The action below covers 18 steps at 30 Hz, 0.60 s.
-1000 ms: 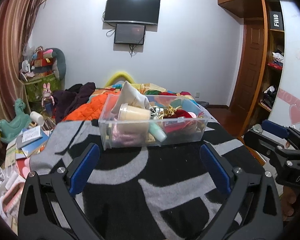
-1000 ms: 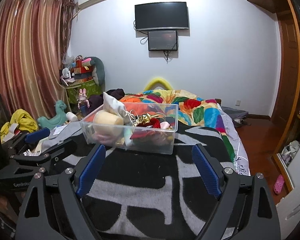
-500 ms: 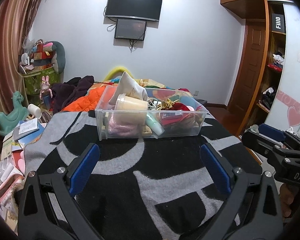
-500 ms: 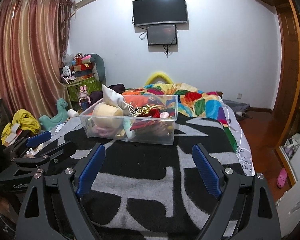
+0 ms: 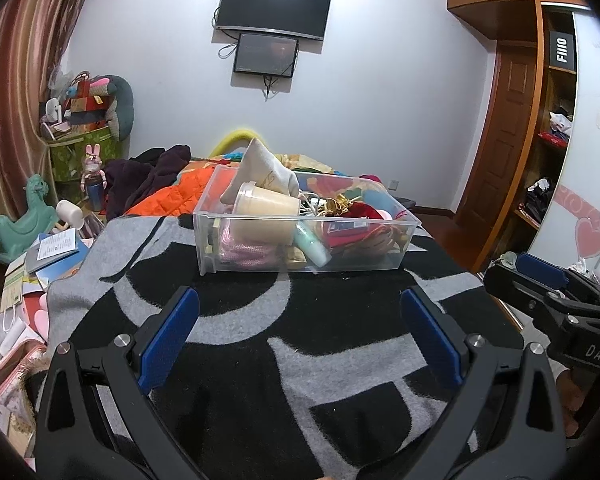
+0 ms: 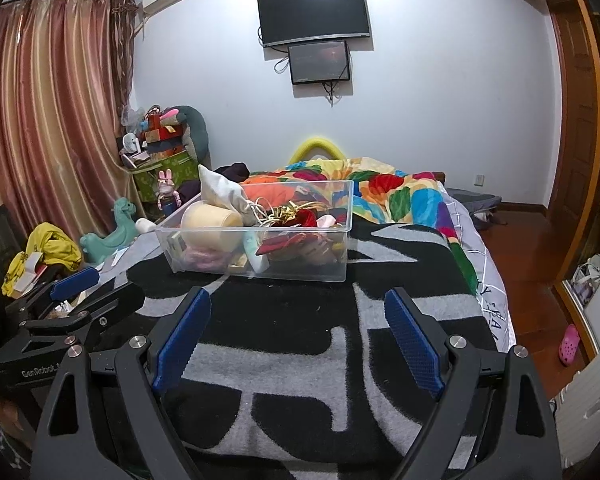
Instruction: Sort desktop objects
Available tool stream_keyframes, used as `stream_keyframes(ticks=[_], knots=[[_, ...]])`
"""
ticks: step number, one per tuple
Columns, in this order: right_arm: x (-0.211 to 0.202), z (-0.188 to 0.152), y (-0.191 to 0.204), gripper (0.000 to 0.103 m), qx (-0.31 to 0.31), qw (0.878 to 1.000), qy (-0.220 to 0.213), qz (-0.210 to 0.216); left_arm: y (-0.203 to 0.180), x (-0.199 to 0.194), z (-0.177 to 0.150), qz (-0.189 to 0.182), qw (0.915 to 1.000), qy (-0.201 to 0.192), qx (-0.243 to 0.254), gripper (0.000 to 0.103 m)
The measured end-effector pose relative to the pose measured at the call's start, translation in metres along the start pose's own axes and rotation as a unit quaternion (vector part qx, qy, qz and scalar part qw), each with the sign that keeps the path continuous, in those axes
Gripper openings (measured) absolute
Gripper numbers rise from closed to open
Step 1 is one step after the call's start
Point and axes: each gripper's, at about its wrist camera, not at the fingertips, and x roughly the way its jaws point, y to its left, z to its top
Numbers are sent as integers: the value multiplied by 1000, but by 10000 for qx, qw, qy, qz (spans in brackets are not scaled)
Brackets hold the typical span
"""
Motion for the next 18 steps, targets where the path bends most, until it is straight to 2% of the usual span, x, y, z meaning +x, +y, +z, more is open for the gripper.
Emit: stream_keyframes(ticks=[7, 10, 18], knots=[[0, 0, 1, 87, -13, 10000, 18, 17, 1, -3, 2, 19, 10000, -25, -42, 102], [2, -1, 2, 87, -12, 10000, 52, 37, 4, -5, 3, -160, 9998, -18, -129, 102], [2, -1, 4, 87, -12, 10000, 67, 51, 6, -7, 3, -251, 9995, -105, -184, 102]])
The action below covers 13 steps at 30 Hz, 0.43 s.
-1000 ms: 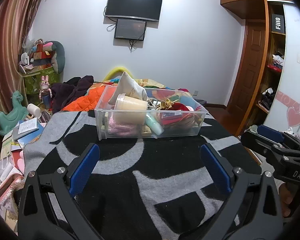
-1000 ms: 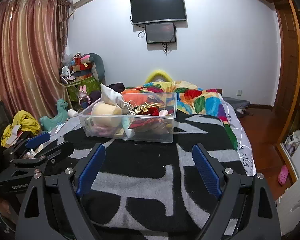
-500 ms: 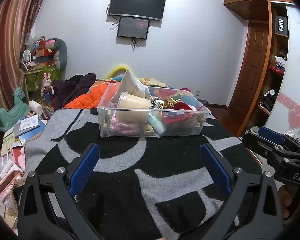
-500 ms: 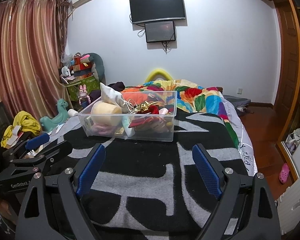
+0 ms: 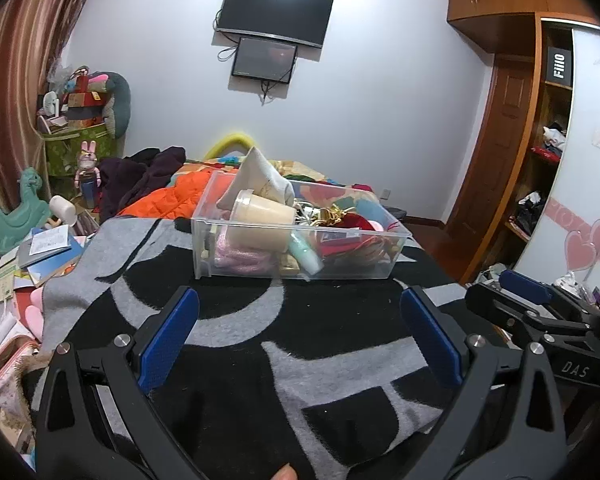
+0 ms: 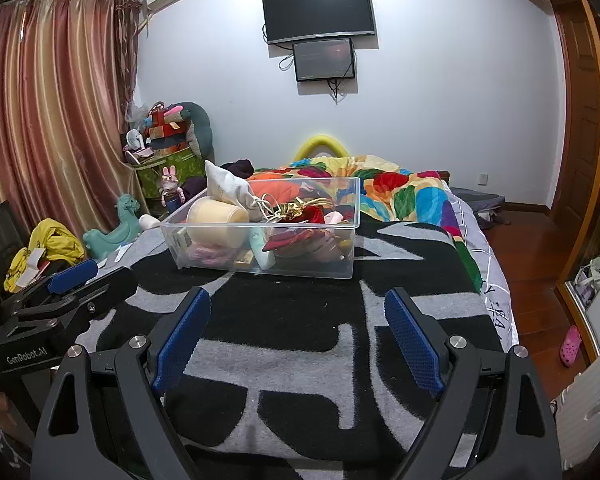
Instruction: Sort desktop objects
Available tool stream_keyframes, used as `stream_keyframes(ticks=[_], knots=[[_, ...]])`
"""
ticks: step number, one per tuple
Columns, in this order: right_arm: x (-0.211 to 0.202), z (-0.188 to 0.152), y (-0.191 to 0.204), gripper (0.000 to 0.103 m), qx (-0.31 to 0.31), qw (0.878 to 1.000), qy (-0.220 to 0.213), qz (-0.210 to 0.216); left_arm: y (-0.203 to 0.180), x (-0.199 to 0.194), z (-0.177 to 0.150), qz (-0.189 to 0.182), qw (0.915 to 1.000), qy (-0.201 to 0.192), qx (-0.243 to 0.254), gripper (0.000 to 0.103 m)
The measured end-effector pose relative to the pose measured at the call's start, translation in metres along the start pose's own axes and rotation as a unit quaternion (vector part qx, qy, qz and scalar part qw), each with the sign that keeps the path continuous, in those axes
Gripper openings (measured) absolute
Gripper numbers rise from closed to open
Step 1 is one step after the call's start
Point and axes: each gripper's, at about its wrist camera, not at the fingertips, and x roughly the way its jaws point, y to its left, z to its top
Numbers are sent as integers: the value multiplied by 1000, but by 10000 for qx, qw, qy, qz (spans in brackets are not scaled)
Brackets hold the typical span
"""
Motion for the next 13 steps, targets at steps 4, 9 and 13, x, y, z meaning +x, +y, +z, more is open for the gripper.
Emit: stream_keyframes(ticks=[4, 9, 13], knots=[[1, 0, 0, 87, 37, 10000, 24, 17, -1, 1, -1, -70, 10000, 36, 31, 102], [1, -1, 0, 87, 58, 10000, 41, 15, -6, -2, -3, 5, 9996, -182, 227, 102], [3, -1, -1, 87, 82, 9999, 62, 17, -7, -3, -2, 88, 9995, -174, 230, 102]])
